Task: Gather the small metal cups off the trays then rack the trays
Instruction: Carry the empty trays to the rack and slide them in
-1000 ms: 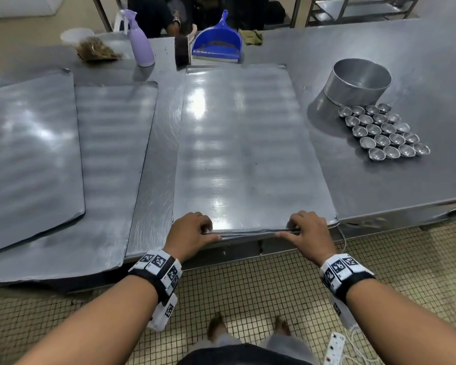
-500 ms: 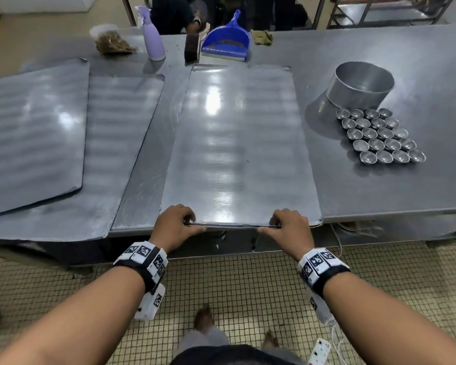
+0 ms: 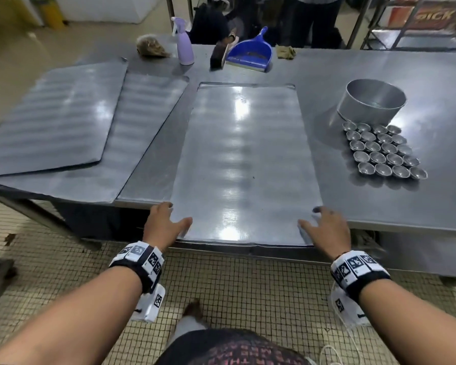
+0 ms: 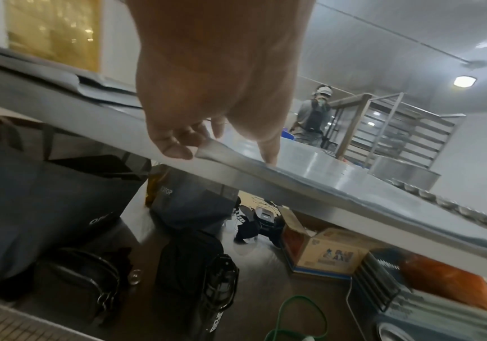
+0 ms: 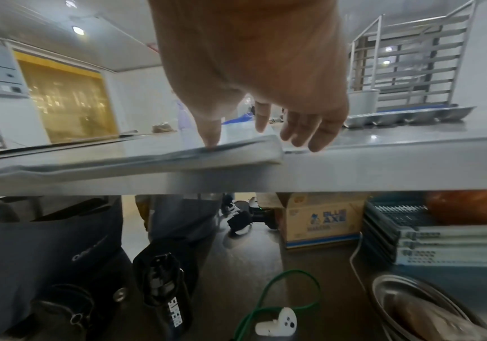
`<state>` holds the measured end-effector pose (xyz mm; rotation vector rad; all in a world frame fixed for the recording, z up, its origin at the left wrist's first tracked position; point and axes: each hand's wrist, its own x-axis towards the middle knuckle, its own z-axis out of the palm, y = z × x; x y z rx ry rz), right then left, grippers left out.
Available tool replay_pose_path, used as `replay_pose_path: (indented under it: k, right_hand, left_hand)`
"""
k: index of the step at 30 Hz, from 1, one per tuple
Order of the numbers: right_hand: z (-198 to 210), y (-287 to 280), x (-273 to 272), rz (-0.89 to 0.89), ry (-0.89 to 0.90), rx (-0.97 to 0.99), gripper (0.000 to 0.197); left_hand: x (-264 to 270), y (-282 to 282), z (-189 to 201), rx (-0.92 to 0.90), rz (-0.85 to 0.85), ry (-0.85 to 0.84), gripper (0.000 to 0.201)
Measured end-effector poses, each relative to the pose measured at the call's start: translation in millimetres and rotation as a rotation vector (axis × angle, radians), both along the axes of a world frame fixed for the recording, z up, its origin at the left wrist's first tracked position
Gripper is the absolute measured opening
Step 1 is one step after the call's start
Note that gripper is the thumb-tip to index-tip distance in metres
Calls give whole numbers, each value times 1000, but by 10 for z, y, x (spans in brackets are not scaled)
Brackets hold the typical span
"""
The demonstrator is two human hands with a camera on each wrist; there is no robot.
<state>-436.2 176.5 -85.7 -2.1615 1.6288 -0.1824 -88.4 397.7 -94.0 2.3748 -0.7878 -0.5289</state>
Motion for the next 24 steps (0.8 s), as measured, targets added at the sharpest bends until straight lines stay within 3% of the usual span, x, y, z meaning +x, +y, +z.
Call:
replay_pose_path:
  k: [2,4,7,10,13,16,20,24]
  right_hand:
    - [-73,-60,-98,-91,2,74,74]
    - [-124,-71,-125,-149,-105,187,83]
    - [-146,-76,-117,-145,-243,253,73]
    - [-176,-93,-169,-134,-299,282,79]
    - [-183,-94,-246,-101,-366,296,77]
    - [-193,-60,-330,-74,-406,349,88]
    - [-256,-24,-482,-86,-470,467,102]
    - [-238,9,-604,-75,-420,490,94]
  left_hand:
    - [12,33,-68,40,76,67,82]
    - [22,46,-123,18,112,170,78]
    - [5,73,-204,-115,108,324,60]
    - [-22,97,-206,-177,108,390,55]
    - [31,149,-206,-170,81,454,65]
    - [56,248,-206,-135,62,491,82]
    - [19,434,-139,-47,-13,512,82]
    - [25,565,-95,75,-118,538,92]
